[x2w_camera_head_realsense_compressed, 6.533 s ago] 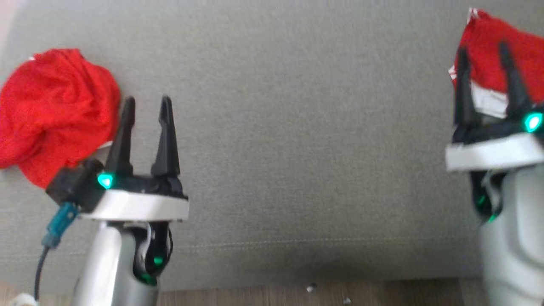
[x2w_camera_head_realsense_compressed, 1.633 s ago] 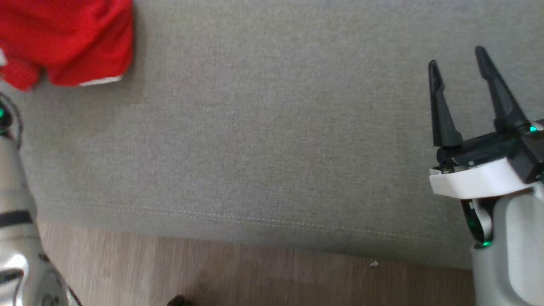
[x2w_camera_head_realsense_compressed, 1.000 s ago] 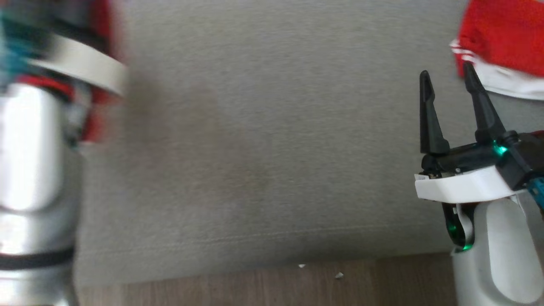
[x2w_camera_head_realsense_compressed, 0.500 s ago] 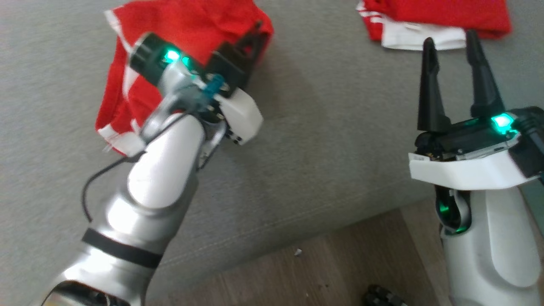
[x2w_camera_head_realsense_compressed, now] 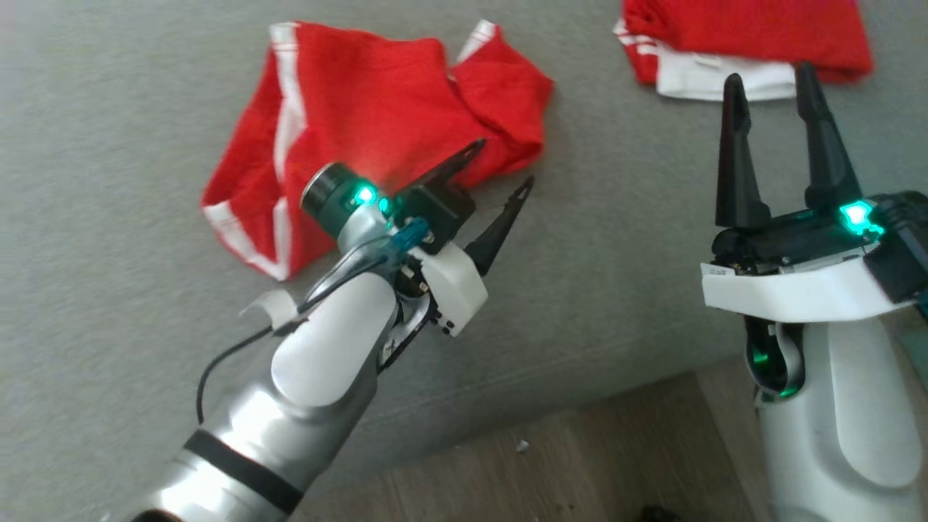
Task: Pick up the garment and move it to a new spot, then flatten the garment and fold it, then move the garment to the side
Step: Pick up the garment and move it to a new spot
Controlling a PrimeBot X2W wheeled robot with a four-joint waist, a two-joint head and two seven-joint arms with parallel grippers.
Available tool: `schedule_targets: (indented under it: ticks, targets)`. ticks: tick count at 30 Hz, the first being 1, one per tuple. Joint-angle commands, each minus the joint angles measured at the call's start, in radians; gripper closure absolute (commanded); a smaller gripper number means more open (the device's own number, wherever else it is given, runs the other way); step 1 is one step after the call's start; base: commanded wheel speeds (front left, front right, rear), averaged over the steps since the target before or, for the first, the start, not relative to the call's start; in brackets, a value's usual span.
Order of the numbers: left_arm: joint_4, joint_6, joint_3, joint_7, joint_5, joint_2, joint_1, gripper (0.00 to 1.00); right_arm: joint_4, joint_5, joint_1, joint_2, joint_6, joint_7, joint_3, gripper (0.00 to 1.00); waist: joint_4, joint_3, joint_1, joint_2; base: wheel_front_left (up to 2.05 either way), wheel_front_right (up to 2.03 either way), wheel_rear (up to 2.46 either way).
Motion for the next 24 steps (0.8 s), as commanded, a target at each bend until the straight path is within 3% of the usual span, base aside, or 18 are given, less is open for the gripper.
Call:
schedule_targets:
  ticks: [1,6,13,20,24]
  targets:
    - [-0.038,0.027,0.034,-0.023,-0.02,0.005,-0.009,0.0,-0.029,-0.017,-0.004,0.007,0.003,0.004,0.01,0.0,0.065,-0.047,0.0,0.0,0.0,0.0,0.0]
    - [-0.063,0.103,0.052,-0.058,-0.002,0.038,0.032,0.0,-0.026,-0.064,0.019,0.007,0.003,0.03,-0.016,0.0,0.154,-0.103,0.0,0.0,0.0,0.0,0.0]
    - [-0.186,0.18,0.172,-0.084,-0.091,0.096,0.167,0.0,-0.029,-0.099,0.074,0.007,0.003,0.059,-0.036,0.0,0.245,-0.171,0.0,0.0,0.0,0.0,0.0]
    - [-0.344,0.24,0.302,-0.09,-0.125,0.131,0.302,0.0,-0.039,-0.108,0.111,0.007,0.003,0.079,-0.036,0.0,0.285,-0.189,0.0,0.0,0.0,0.0,0.0]
    - [-0.432,0.247,0.372,-0.091,-0.104,0.125,0.403,0.0,-0.036,-0.105,0.125,0.0,0.003,0.092,-0.03,0.0,0.303,-0.192,0.0,0.0,0.0,0.0,0.0]
